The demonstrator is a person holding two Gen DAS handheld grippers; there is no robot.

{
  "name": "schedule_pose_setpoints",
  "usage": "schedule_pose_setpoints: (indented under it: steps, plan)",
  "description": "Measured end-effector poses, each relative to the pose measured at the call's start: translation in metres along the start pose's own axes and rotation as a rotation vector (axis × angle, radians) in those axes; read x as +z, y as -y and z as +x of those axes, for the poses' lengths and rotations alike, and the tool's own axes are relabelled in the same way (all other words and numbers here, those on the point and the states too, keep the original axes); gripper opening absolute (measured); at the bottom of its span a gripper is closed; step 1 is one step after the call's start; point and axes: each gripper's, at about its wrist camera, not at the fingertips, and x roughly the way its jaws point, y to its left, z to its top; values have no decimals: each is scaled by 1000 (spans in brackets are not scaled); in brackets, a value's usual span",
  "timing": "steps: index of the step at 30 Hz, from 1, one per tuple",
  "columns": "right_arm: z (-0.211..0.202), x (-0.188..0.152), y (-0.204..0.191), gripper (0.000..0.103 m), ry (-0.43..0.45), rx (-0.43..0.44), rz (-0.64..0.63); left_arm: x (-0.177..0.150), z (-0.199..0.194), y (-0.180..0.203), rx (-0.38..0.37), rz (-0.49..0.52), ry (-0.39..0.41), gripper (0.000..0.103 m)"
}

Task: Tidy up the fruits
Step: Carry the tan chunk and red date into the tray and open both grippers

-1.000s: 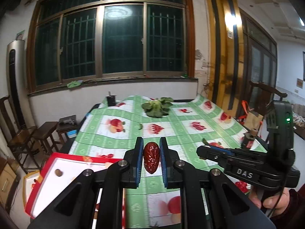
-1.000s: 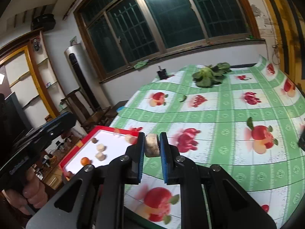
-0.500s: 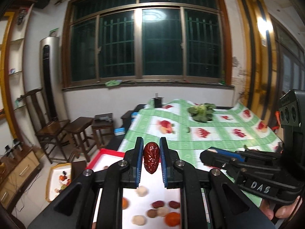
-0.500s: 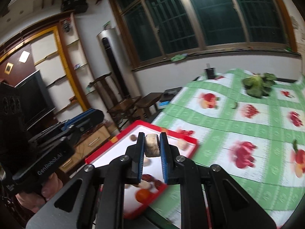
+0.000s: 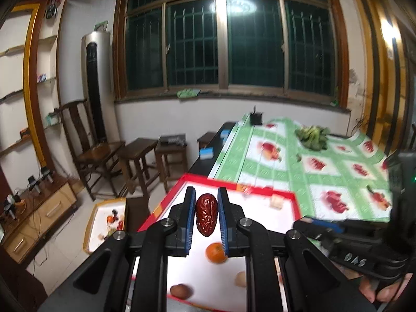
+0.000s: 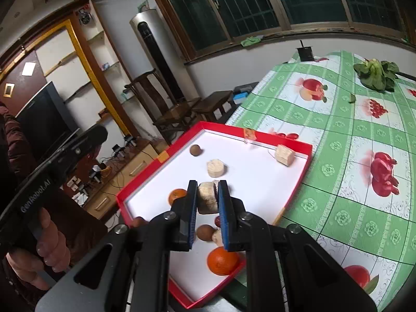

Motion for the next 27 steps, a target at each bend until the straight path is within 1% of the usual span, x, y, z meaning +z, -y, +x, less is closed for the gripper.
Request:
schedule_pose_setpoints:
  steps: [4,7,13,16,18,19,20,21,23,25,27]
  plan:
    - [4,-3,-6,17,-14,-36,-21,-12,17,-4,8,5,-60,15]
    - [14,-8,-8,17,-50,-46,-26,-21,29,-5,7,11,-98,15]
    - [30,-23,-14,17,-109,-60,-43,-42,51,-3,-19,26,-185,16]
    - [38,-28,-13,18,-139,-80,-37,-49,53,4,-6,53,-207,16]
    - [40,-30,-9,19,-157,-78,-17,-49,53,7,-6,65,-218,28]
    - [39,-30,-7,20,-161,-83,-5,-48,51,8,-3,65,-217,46]
    - [37,-30,-4,23,-161,-85,10,-47,49,10,3,65,-207,60]
    - [36,-29,-2,26,-159,-85,16,-44,45,11,10,65,-189,64]
    - [25,-27,3,41,-130,-77,35,-40,37,16,15,74,-156,71]
    - [15,-24,7,47,-89,-75,44,-34,29,22,11,81,-137,77]
    - [-2,-20,12,48,-38,-85,45,-29,24,27,7,83,-120,79]
